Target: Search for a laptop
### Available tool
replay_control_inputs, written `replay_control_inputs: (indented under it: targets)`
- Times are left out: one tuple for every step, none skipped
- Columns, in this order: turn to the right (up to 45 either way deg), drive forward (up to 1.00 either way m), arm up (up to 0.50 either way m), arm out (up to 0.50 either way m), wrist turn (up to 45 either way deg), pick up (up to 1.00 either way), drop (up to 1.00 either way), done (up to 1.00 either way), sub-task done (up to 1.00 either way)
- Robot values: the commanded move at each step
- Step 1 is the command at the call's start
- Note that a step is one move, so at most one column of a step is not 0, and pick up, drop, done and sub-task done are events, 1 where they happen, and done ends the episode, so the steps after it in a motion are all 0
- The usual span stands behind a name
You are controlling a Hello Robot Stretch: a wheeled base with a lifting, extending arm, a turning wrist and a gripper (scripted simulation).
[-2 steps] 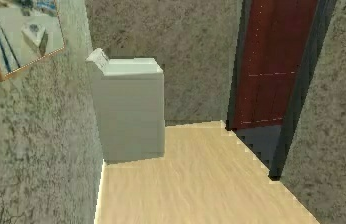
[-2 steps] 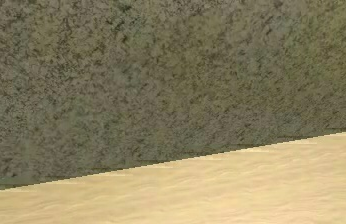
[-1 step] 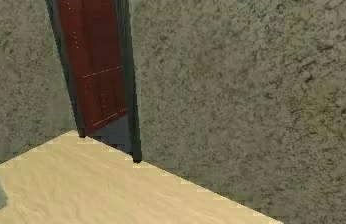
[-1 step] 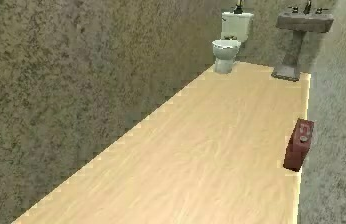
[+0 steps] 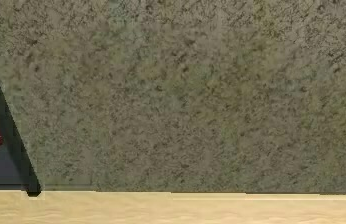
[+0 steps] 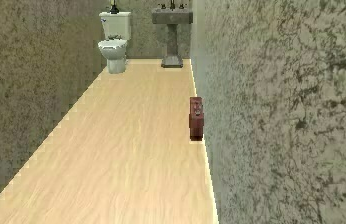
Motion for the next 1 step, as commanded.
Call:
replay_control_inputs:
  targets:
    - [0.0, 0.25, 0.00, 0.00, 0.0, 0.00, 0.00, 0.00, 0.00]
